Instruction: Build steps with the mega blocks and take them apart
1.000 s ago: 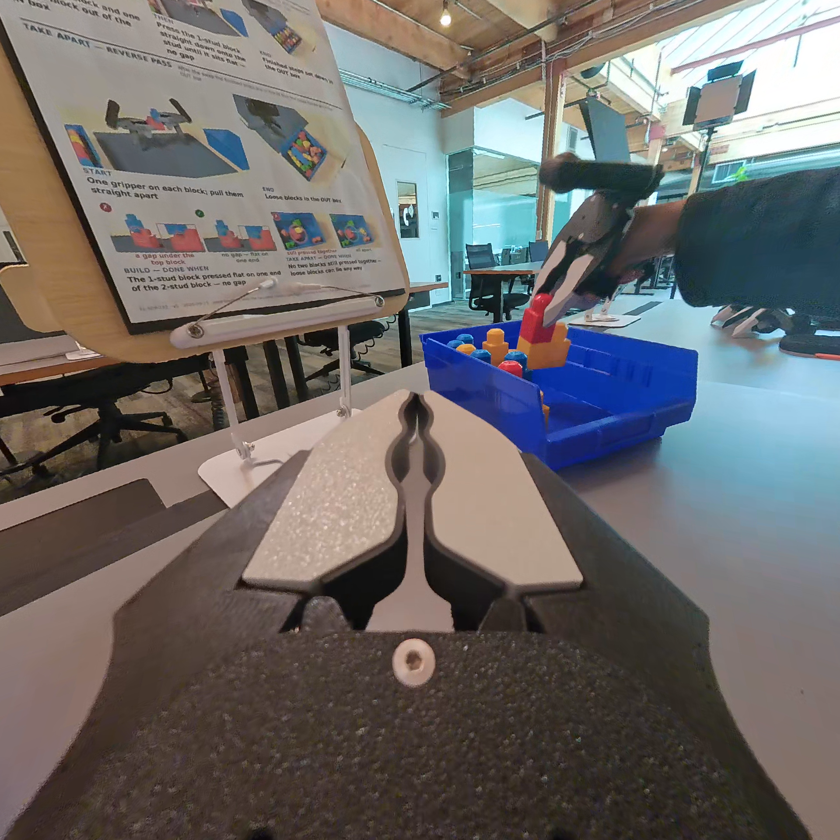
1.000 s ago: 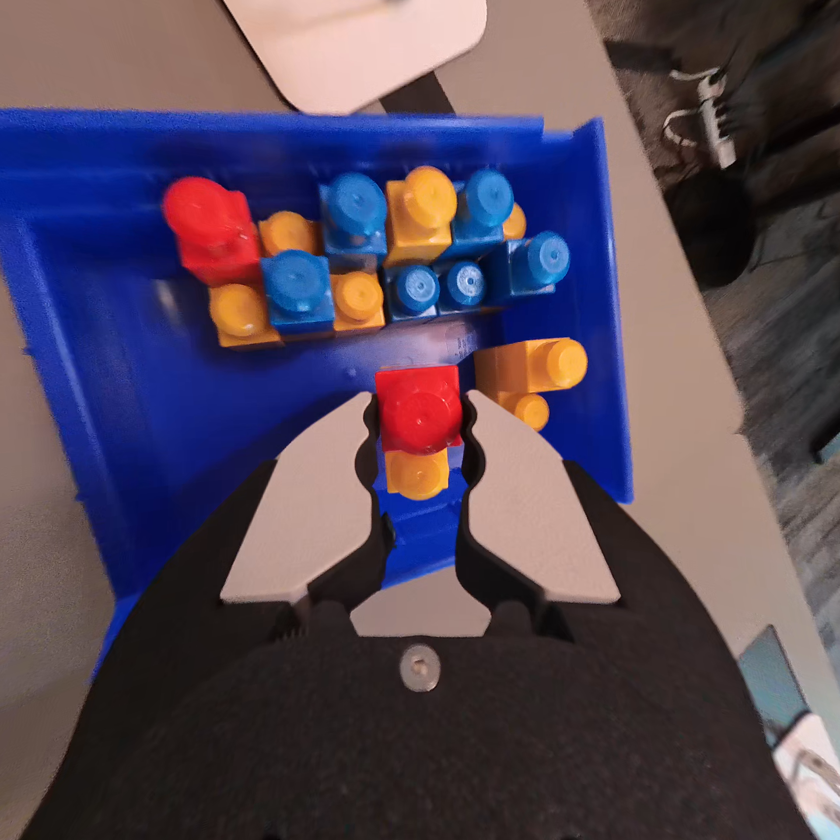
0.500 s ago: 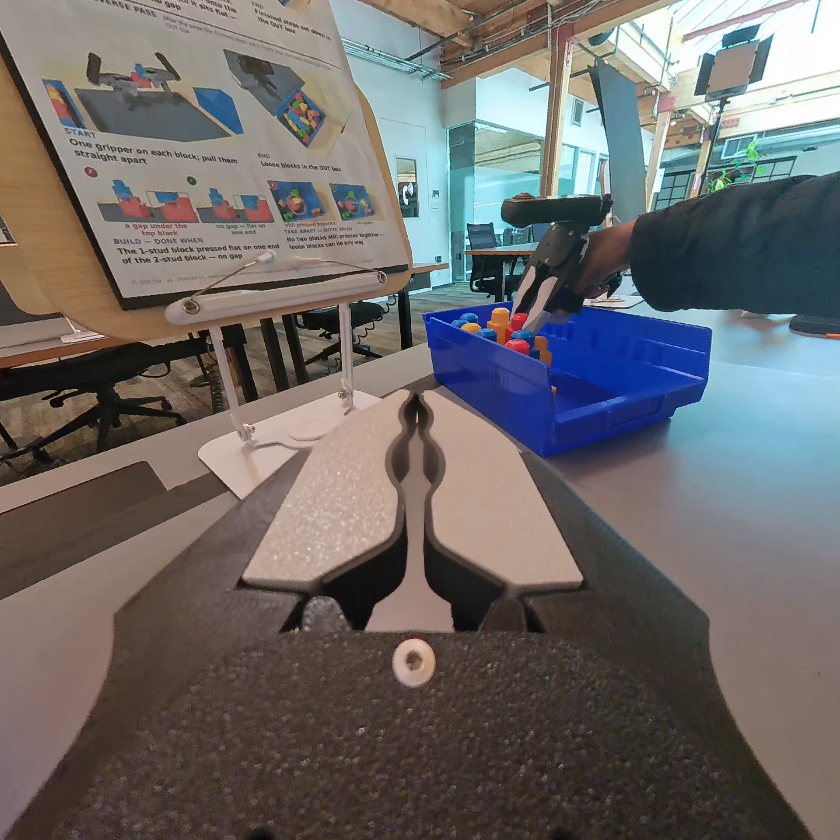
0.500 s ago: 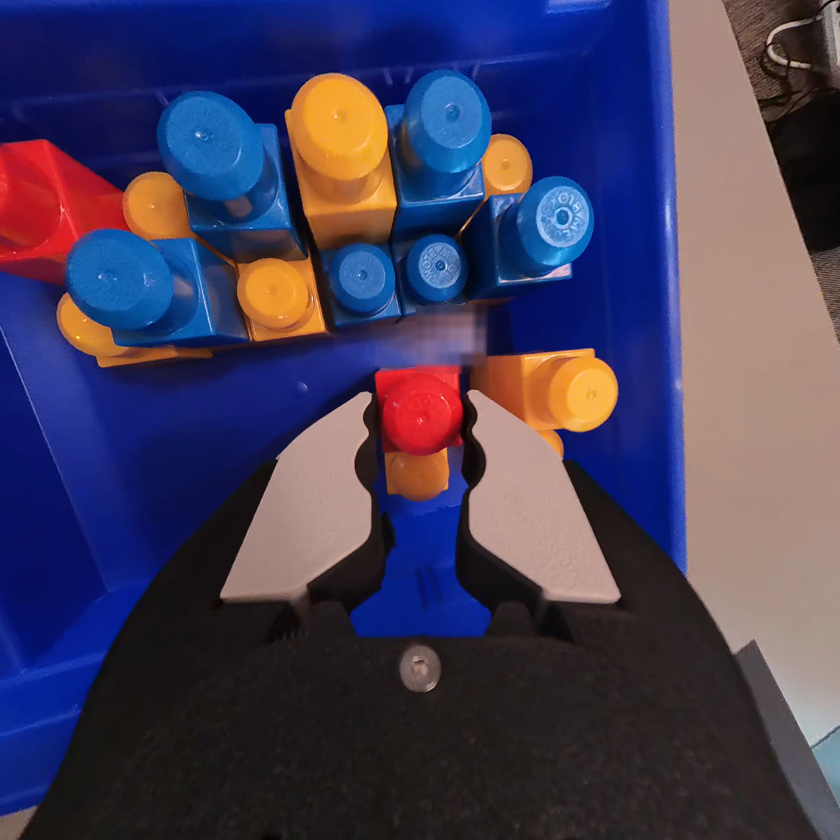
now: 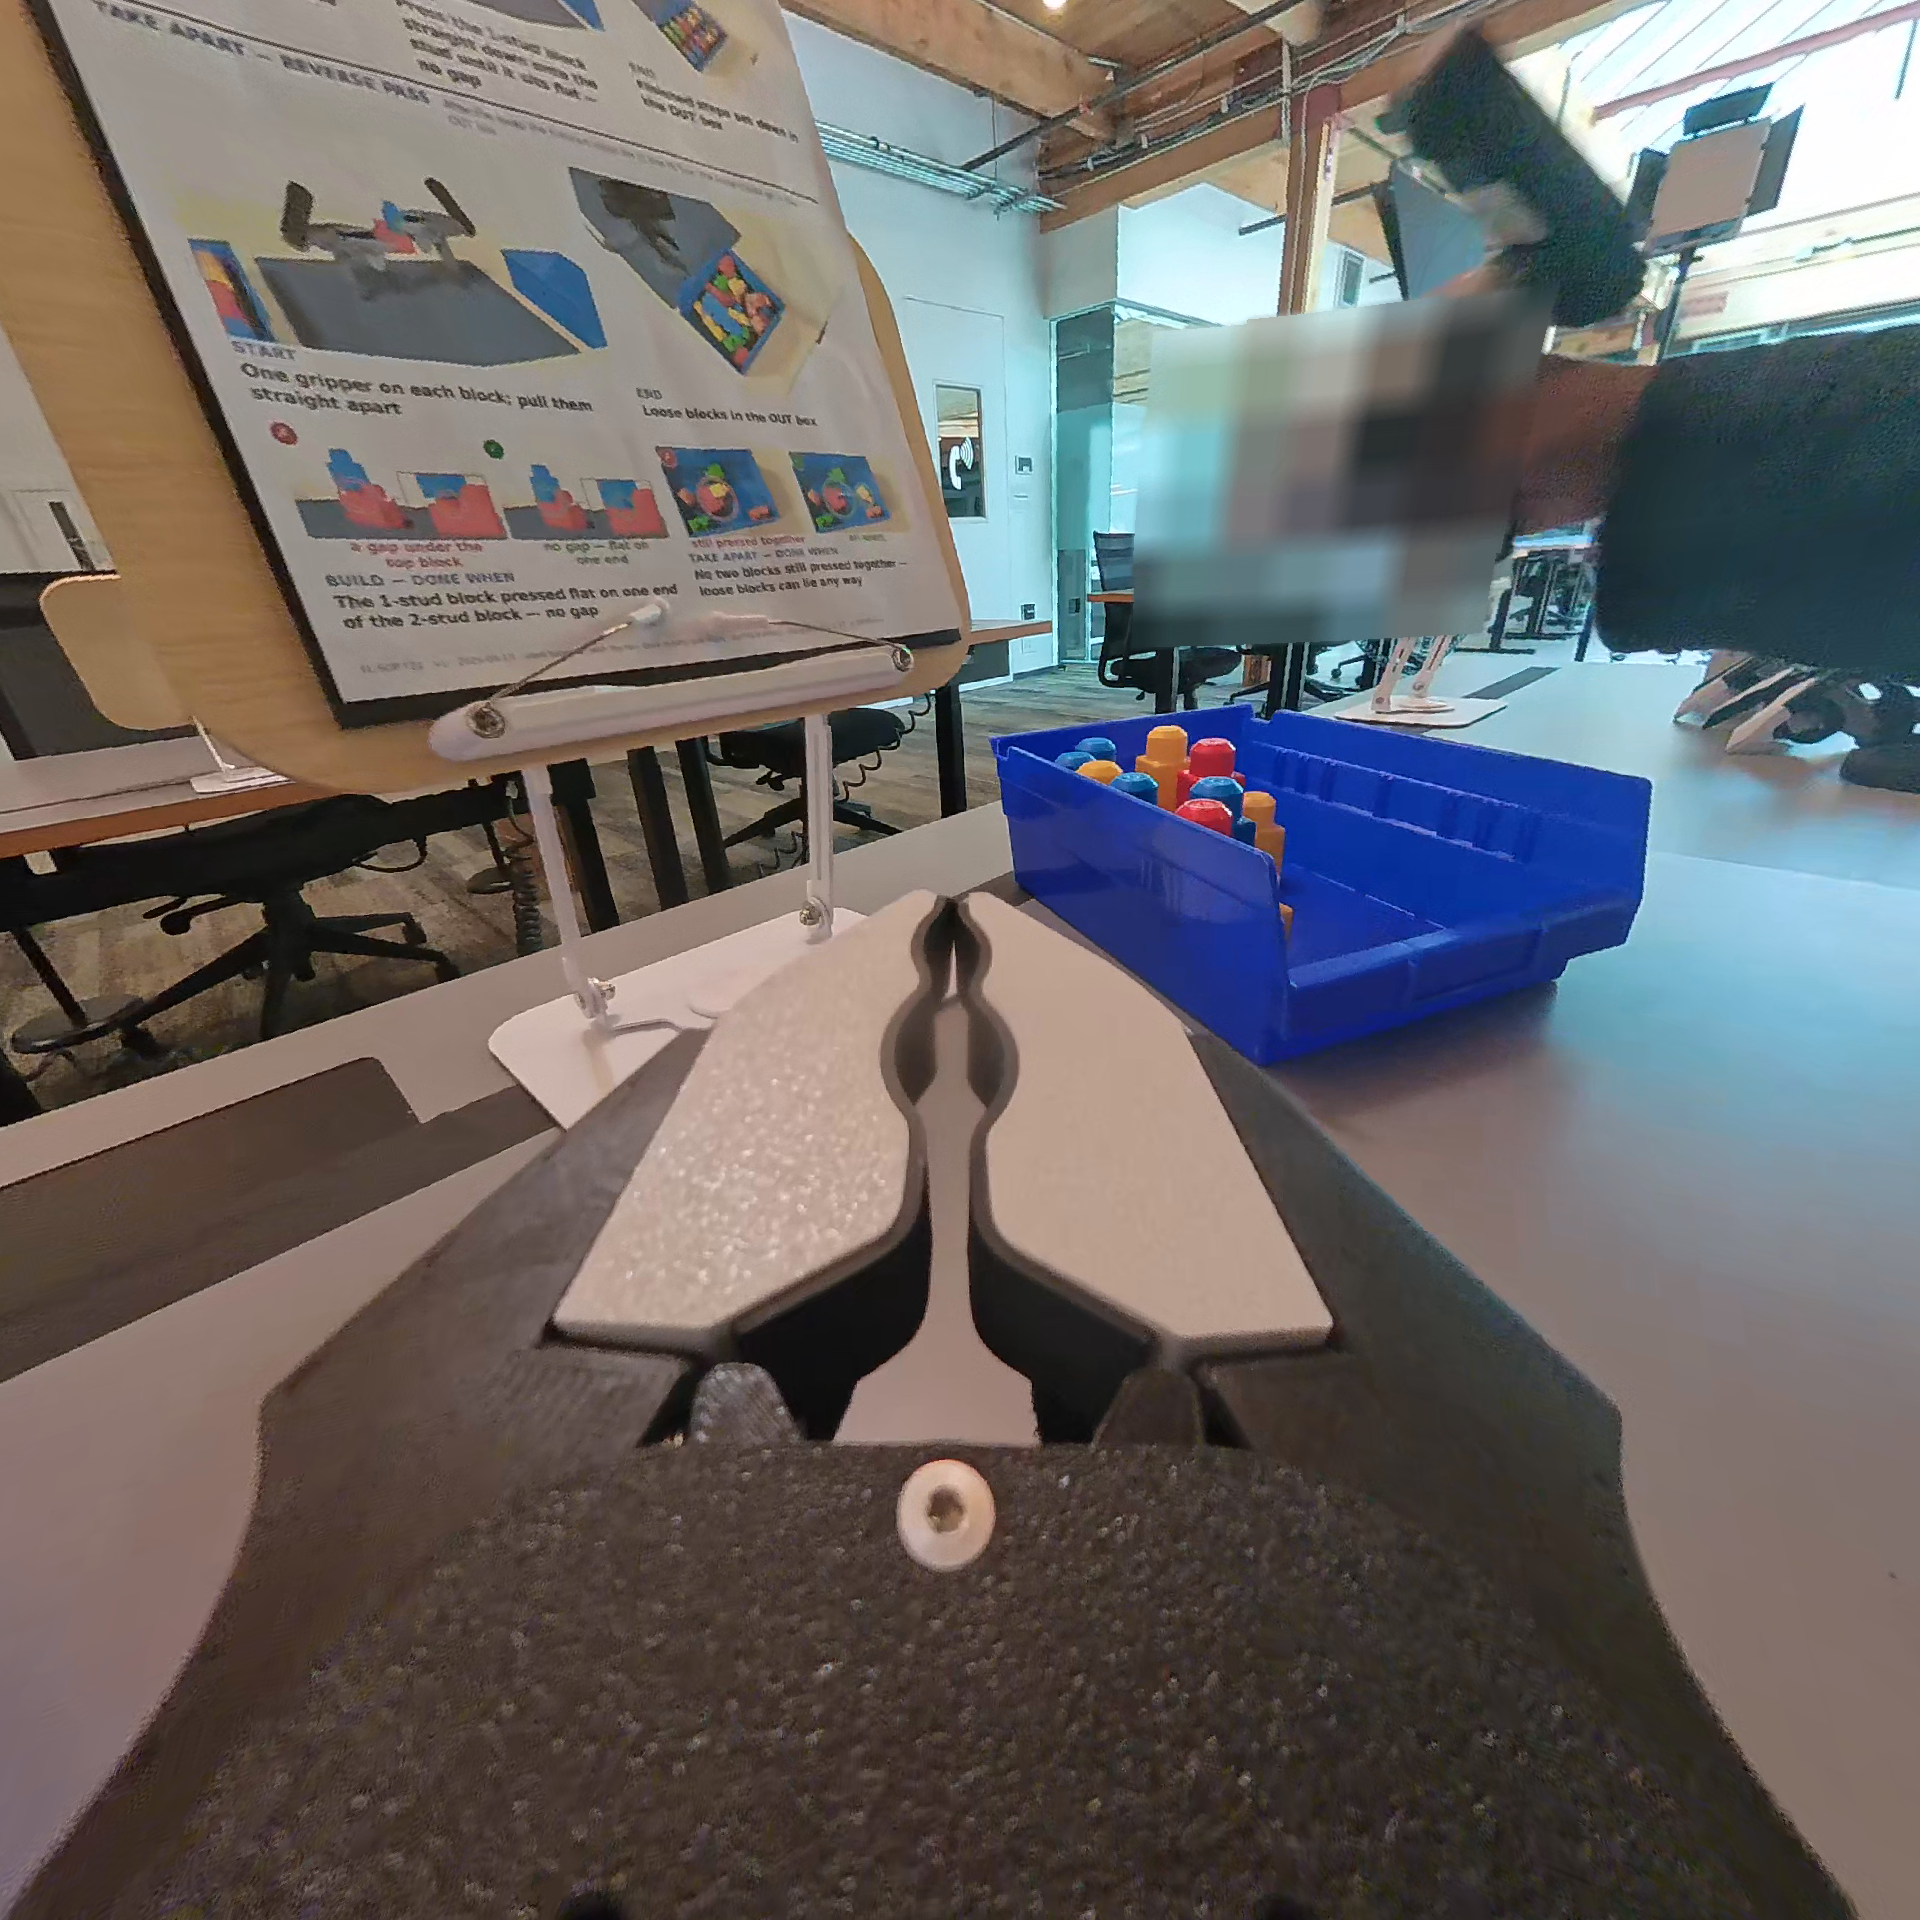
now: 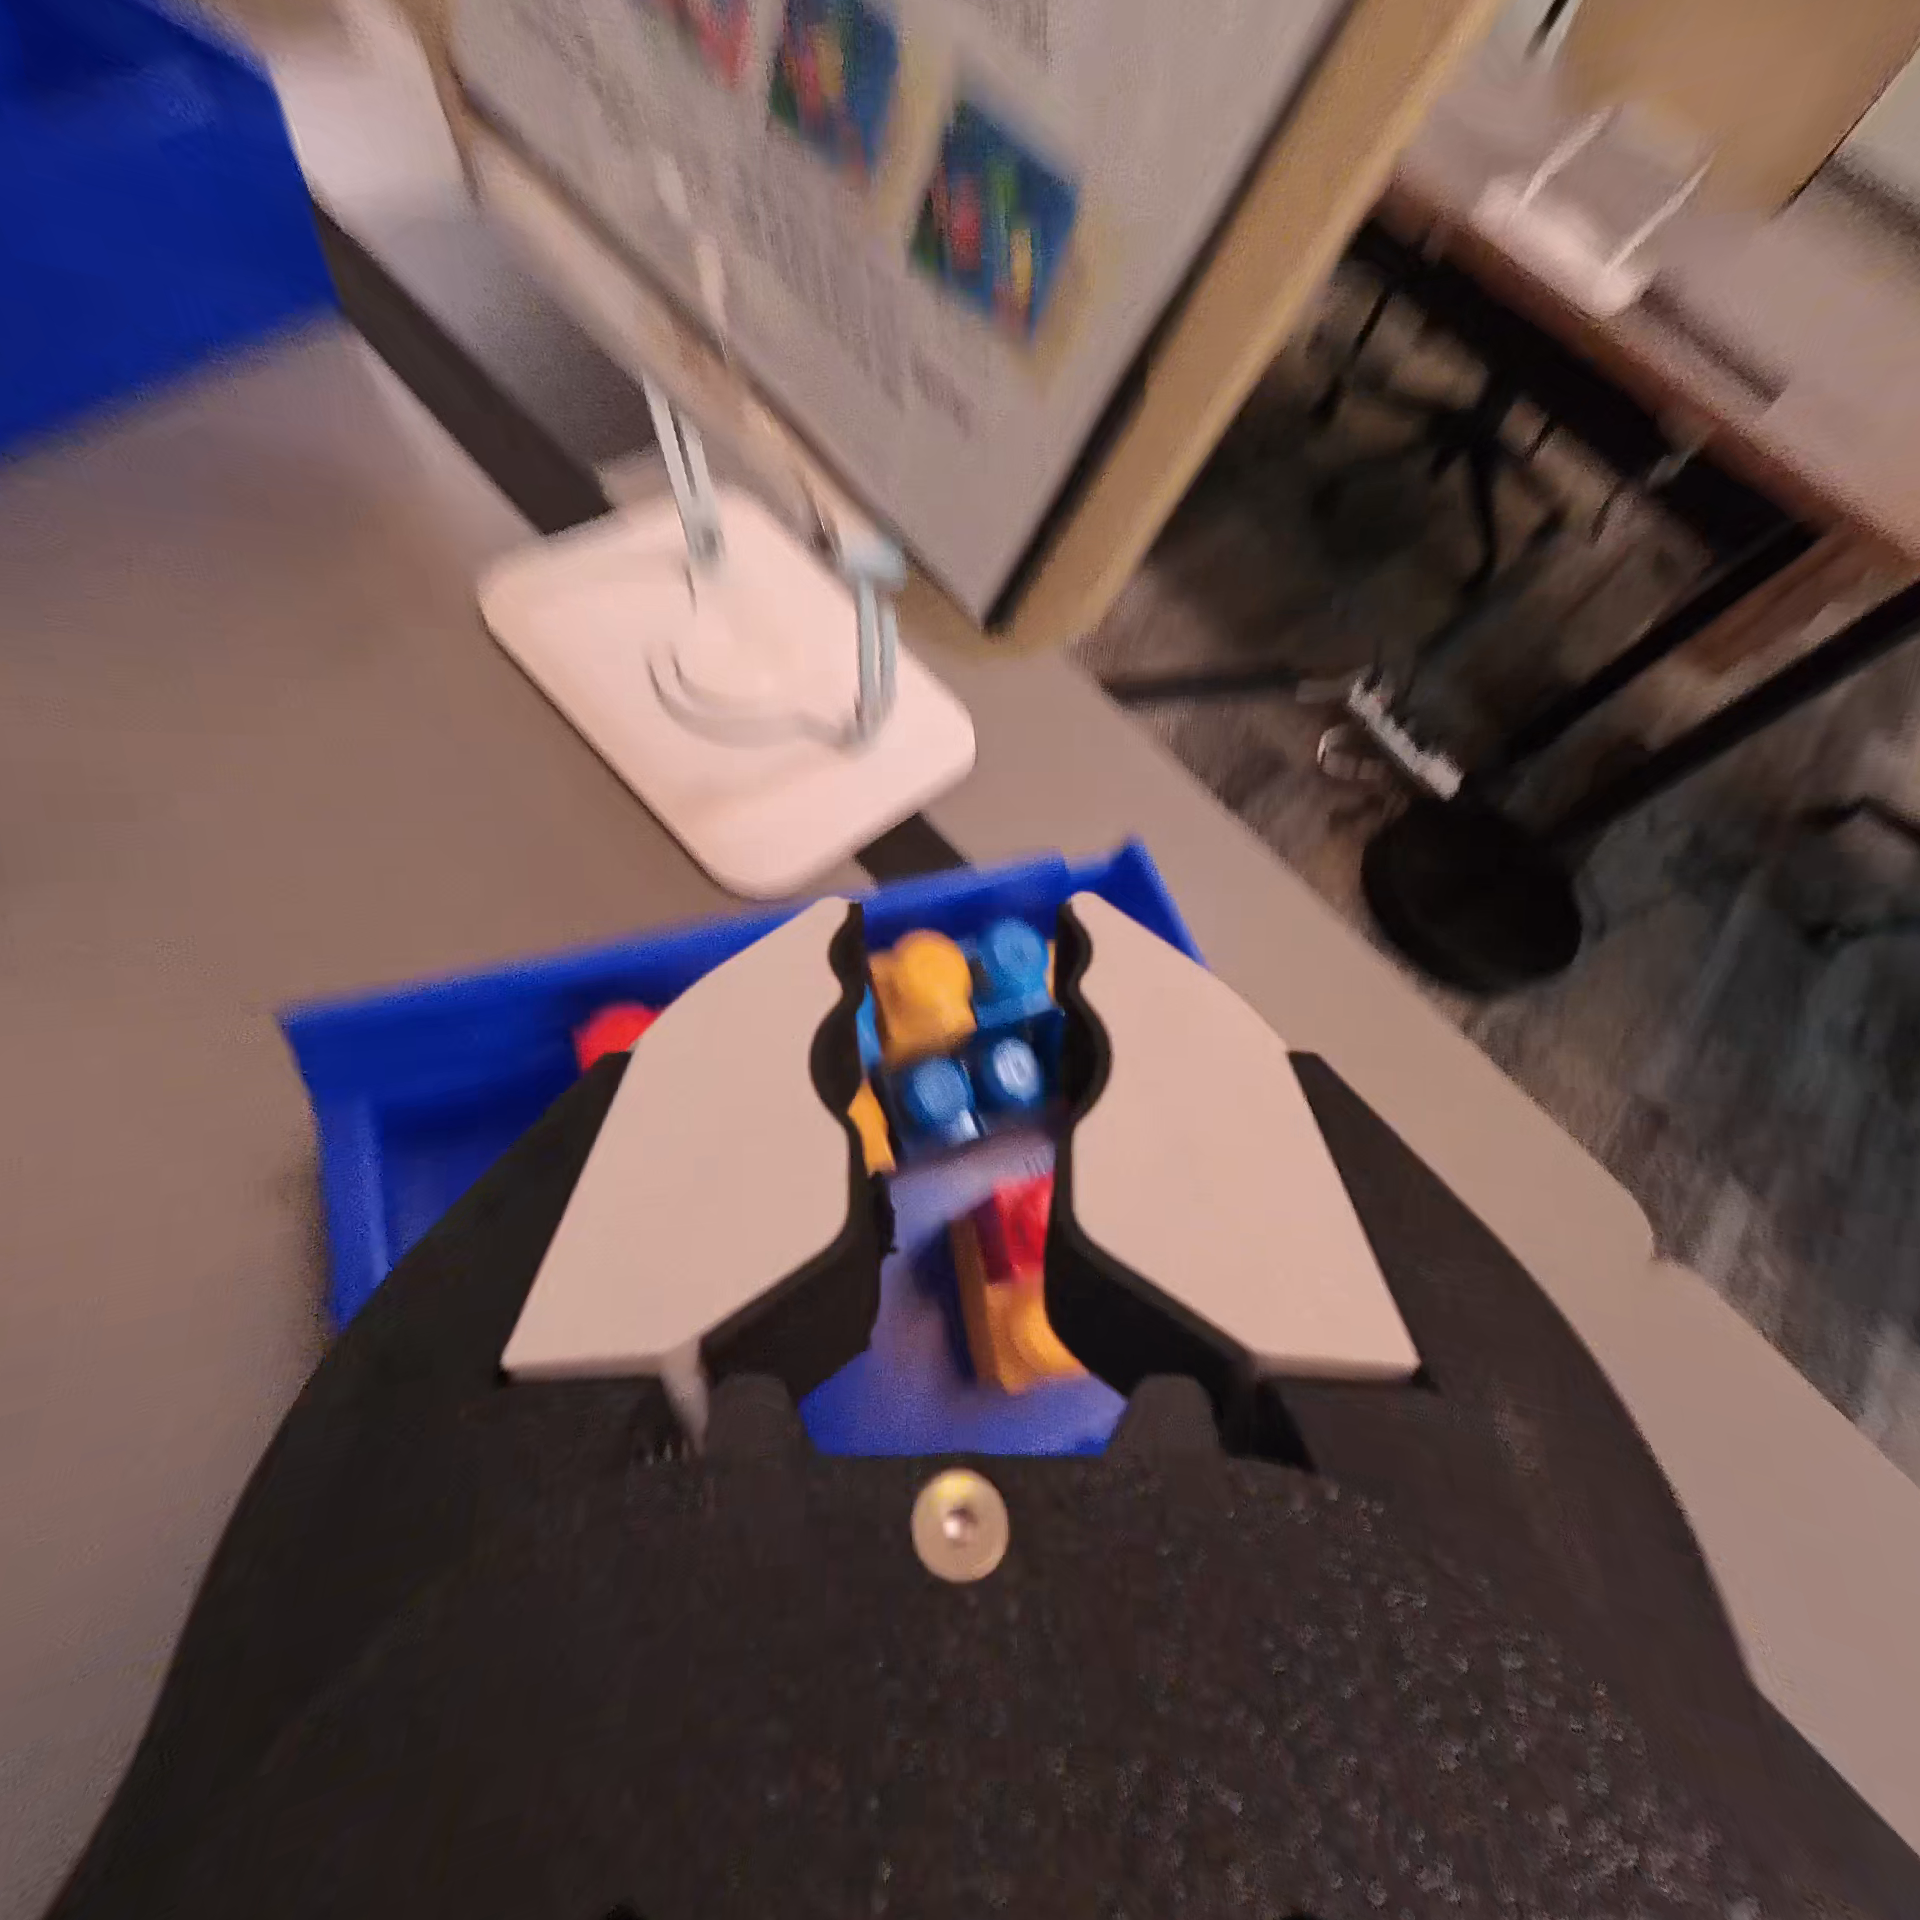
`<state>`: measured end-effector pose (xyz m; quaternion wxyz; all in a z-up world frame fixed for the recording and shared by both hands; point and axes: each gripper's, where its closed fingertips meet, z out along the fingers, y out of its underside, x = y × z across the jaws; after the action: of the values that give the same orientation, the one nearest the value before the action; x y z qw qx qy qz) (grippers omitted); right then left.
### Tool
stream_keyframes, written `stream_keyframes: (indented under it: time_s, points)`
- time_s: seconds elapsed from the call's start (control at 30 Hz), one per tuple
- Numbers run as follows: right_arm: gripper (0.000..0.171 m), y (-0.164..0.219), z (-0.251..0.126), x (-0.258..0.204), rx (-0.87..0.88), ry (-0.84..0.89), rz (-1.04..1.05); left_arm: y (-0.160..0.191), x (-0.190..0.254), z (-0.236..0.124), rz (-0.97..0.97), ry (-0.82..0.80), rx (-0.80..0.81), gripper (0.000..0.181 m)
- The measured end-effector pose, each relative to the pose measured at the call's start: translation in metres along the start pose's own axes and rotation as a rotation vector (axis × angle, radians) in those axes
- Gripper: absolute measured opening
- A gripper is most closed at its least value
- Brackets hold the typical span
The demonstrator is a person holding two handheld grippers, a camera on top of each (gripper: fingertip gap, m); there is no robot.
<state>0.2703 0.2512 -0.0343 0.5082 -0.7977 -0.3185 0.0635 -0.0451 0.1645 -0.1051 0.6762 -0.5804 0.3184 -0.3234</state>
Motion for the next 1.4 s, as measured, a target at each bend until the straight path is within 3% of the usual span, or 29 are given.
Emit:
stream_keyframes:
  time_s: [0.03, 0.13, 0.27, 0.47, 0.67, 0.93, 1.13, 1.27, 1.4]
  points:
    - [0.032, -0.017, -0.006, -0.013, 0.087, 0.012, 0.016, 0.000, -0.001, -0.001, -0.005, -0.005, 0.003, 0.000]
    - [0.023, -0.052, -0.022, -0.054, 0.303, 0.056, 0.067, -0.001, -0.005, -0.003, -0.014, -0.022, 0.010, 0.000]
    - [0.005, -0.065, -0.026, -0.103, 0.490, 0.121, 0.154, -0.003, -0.011, -0.005, -0.016, -0.044, 0.017, 0.000]
    - [0.000, -0.038, 0.003, -0.148, 0.543, 0.241, 0.319, -0.005, -0.017, -0.009, -0.008, -0.068, 0.020, 0.000]
    - [0.000, -0.007, 0.037, -0.174, 0.549, 0.212, 0.301, -0.009, -0.021, -0.013, -0.040, -0.059, -0.001, 0.000]
    - [0.000, 0.000, 0.043, -0.178, 0.537, 0.179, 0.276, -0.070, -0.057, -0.039, 0.036, -0.107, -0.035, 0.000]
    - [0.000, 0.000, 0.041, -0.177, 0.548, 0.166, 0.280, -0.061, -0.146, -0.084, 0.058, -0.174, -0.408, 0.007]
    - [0.000, 0.000, 0.043, -0.180, 0.547, 0.147, 0.275, -0.019, -0.214, -0.125, 0.106, -0.221, -0.806, 0.021]
    - [0.000, 0.000, 0.047, -0.185, 0.538, 0.125, 0.256, 0.034, -0.248, -0.170, 0.075, -0.206, -1.205, 0.035]
